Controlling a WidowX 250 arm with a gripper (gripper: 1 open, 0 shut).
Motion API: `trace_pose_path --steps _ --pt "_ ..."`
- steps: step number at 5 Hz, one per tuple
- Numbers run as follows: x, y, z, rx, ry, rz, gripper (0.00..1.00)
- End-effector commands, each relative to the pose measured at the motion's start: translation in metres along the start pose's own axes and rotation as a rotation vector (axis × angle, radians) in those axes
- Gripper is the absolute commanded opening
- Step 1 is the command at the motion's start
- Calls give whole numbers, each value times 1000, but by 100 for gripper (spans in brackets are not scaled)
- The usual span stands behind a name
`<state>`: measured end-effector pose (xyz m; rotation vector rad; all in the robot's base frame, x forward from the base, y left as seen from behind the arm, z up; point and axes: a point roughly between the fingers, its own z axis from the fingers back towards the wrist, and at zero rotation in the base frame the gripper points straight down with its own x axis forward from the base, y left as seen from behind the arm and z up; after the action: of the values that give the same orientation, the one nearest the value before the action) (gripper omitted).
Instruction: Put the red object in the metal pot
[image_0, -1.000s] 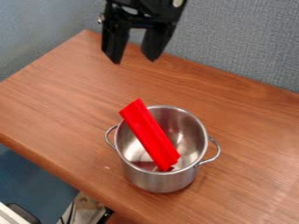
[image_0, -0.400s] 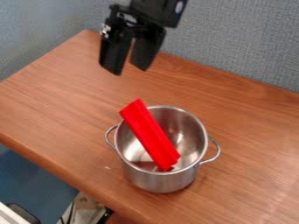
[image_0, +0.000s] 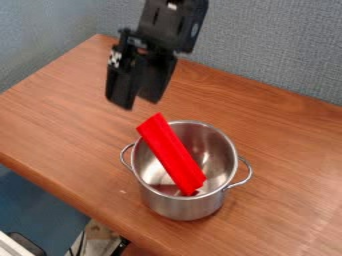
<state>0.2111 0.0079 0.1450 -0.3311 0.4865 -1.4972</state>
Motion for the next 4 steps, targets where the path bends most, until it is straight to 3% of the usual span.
trace_pose_path --steps 1,3,4 --pt "6 -13 16 19 -1 61 100" --pt "19 -4 42 102 53 -69 100" --pt "13 -6 20 121 68 -142 100"
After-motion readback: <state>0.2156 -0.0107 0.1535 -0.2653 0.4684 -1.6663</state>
